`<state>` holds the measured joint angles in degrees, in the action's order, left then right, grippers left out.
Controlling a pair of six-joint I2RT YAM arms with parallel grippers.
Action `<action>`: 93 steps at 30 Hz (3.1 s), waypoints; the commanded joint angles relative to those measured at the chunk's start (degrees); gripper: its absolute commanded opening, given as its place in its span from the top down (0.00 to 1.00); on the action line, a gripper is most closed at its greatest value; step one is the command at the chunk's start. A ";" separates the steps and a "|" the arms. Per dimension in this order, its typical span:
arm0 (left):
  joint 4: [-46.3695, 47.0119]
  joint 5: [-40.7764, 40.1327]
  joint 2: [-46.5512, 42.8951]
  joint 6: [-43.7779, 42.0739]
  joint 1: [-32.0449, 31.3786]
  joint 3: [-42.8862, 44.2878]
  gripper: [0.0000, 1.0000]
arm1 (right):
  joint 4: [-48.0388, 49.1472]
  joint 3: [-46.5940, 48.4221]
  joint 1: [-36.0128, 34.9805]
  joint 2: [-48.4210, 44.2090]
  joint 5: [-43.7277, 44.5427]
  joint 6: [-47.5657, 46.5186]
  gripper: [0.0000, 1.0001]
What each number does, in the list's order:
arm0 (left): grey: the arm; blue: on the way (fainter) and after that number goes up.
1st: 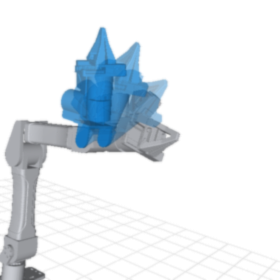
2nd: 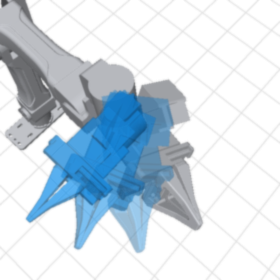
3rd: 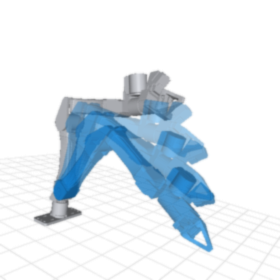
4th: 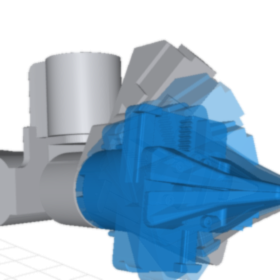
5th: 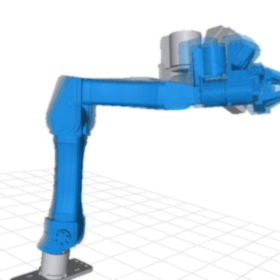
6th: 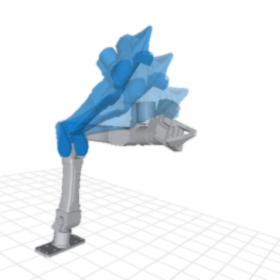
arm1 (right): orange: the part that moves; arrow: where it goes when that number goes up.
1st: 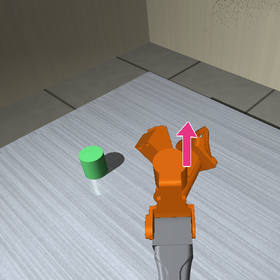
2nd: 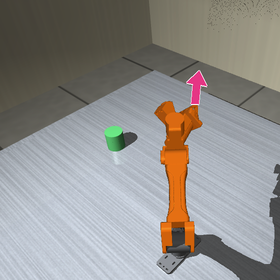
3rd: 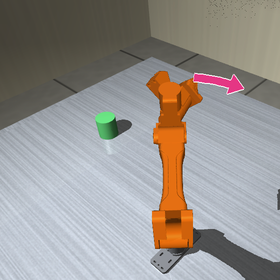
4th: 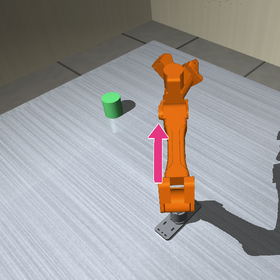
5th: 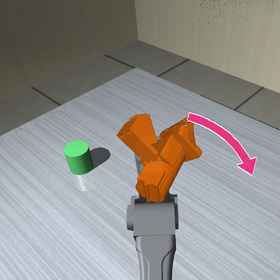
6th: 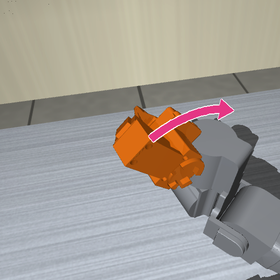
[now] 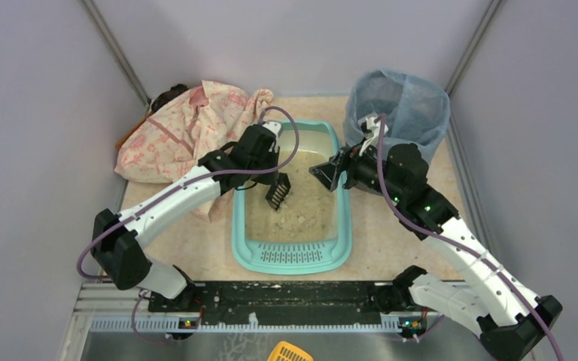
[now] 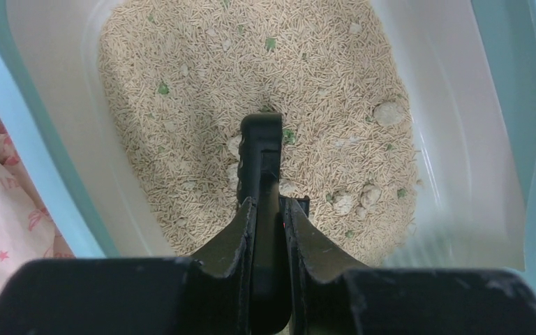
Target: Clean the litter box
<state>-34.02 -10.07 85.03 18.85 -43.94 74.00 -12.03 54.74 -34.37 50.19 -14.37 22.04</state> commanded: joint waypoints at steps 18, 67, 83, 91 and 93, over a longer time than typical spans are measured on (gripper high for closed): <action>5.83 25.97 7.24 7.71 0.94 -4.78 1.00 | 2.53 0.03 0.53 -1.44 1.27 -0.88 0.24; 37.15 47.49 -19.60 30.85 33.76 -30.98 1.00 | 3.34 -1.88 0.58 -2.20 1.45 0.30 0.24; 57.27 55.90 -18.49 41.75 35.63 -39.50 1.00 | 0.65 -0.32 0.64 -1.96 2.18 -0.75 0.24; 57.99 55.31 -22.15 41.16 42.13 -43.38 1.00 | -1.50 1.10 0.62 -2.65 3.32 -1.67 0.24; 56.18 57.25 -22.35 40.99 42.09 -42.01 1.00 | -1.46 0.66 0.62 -3.41 3.55 -1.99 0.24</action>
<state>21.43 44.99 65.12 60.58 -4.08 31.51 -14.04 52.95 -34.22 49.01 -11.86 21.32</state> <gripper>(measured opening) 0.213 0.759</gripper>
